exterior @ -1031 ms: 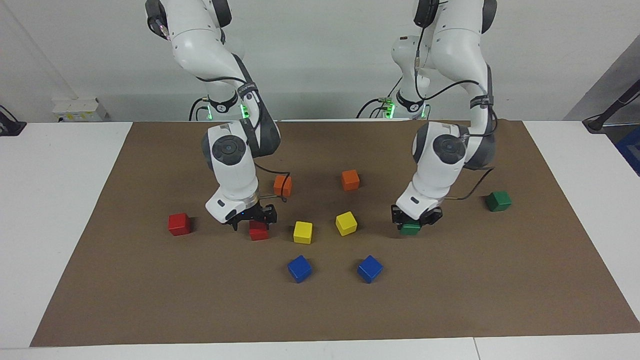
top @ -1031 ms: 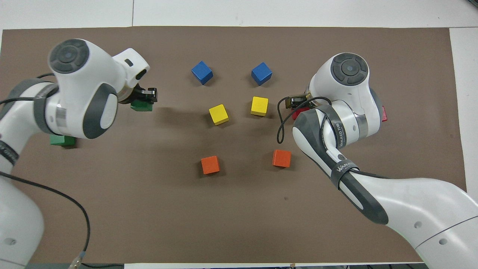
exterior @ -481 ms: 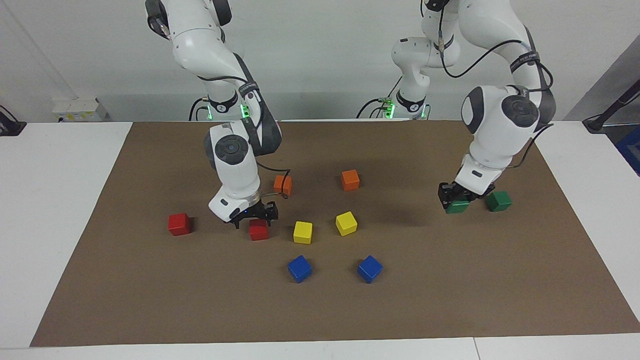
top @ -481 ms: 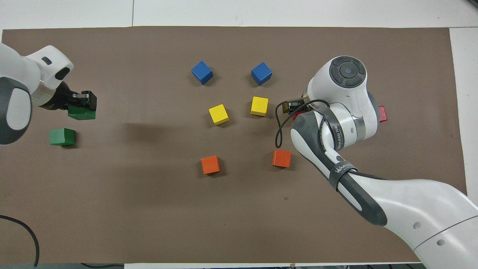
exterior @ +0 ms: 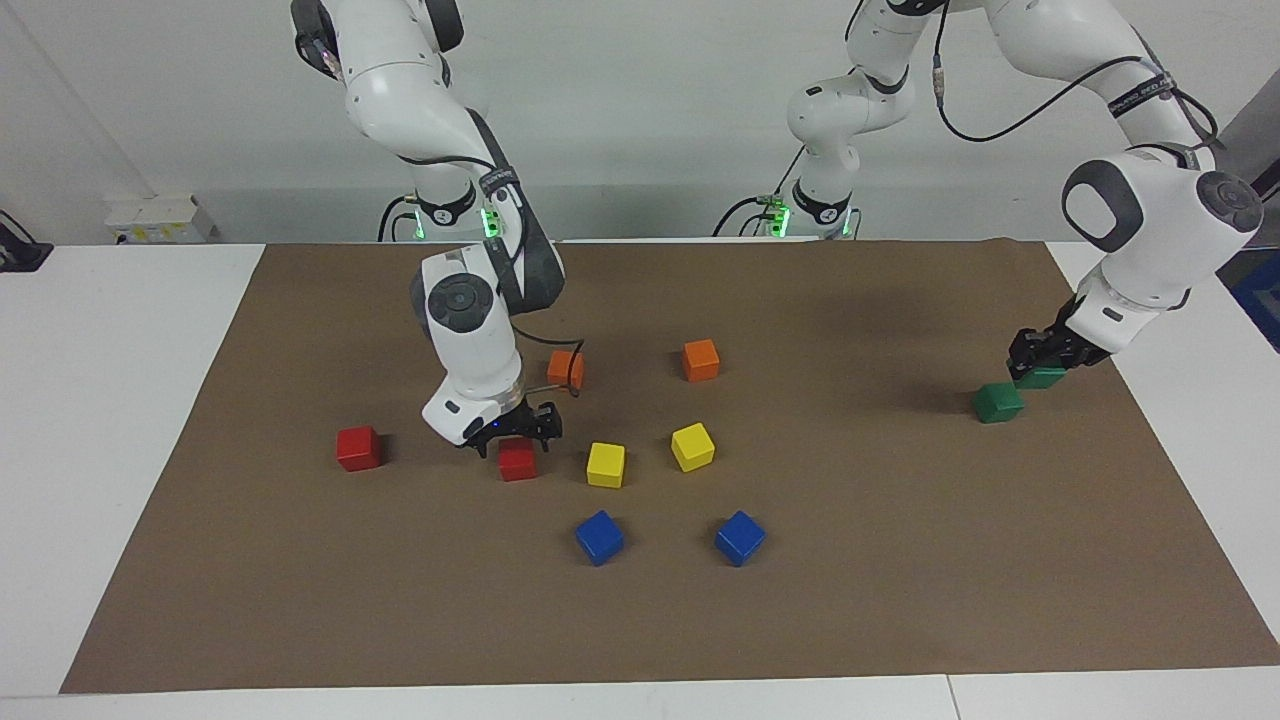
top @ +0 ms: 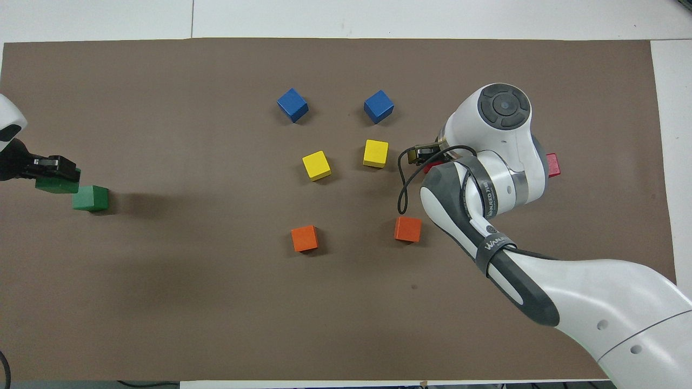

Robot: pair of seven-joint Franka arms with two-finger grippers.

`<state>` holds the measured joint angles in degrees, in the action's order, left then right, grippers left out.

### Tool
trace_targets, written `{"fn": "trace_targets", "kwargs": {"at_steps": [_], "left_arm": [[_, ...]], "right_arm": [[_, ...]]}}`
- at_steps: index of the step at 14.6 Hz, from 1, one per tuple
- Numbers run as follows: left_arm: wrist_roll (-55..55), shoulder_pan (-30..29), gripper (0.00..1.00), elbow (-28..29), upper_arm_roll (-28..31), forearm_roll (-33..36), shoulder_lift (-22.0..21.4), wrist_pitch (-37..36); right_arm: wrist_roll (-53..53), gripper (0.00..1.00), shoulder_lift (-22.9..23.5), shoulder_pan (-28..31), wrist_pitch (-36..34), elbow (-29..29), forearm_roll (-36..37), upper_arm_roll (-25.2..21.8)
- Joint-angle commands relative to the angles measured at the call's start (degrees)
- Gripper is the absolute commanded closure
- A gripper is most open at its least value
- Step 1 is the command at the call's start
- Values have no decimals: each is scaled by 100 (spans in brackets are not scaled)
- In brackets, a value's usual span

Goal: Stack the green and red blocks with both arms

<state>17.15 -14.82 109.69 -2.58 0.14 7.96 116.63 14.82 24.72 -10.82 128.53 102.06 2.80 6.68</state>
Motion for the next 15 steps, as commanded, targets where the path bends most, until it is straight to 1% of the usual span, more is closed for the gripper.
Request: {"fn": "trace_targets", "kwargs": {"at_steps": [1, 2, 3, 5, 6, 7, 8, 10, 12, 15], "left_arm": [[148, -161, 100, 974, -50, -111, -506, 754], [140, -161, 100, 1028, -50, -111, -506, 843], [148, -161, 100, 1081, -50, -111, -497, 940], [148, -161, 100, 1204, -50, -111, -480, 1159], [148, -161, 100, 1274, -50, -111, -462, 1265], [140, -161, 100, 1327, -50, -111, -453, 1370], [148, -161, 100, 1388, -50, -111, -436, 1476], [140, -161, 100, 1459, -50, -111, -427, 1573], [140, -161, 100, 1459, -50, -111, -427, 1582], [122, -170, 100, 1512, -50, -120, -418, 1626]], "right_arm": [[-260, 7, 33, 97, 155, 68, -121, 53], [-269, 23, 33, 97, 147, 68, -121, 53], [-313, 44, 33, 106, 146, 77, -121, 53], [-313, 81, 24, 106, 112, 77, -121, 53], [-313, 95, 24, 115, 42, 60, -130, 44], [-305, 100, -2, 123, -20, 42, -130, 44], [-305, 100, -63, 158, -203, 16, -130, 44], [-313, 100, -256, 237, -800, -177, -122, 27], [-392, 100, -572, 526, -1231, -187, -104, 27], [-839, 100, -1116, 974, -1829, -160, -78, 18]]}}
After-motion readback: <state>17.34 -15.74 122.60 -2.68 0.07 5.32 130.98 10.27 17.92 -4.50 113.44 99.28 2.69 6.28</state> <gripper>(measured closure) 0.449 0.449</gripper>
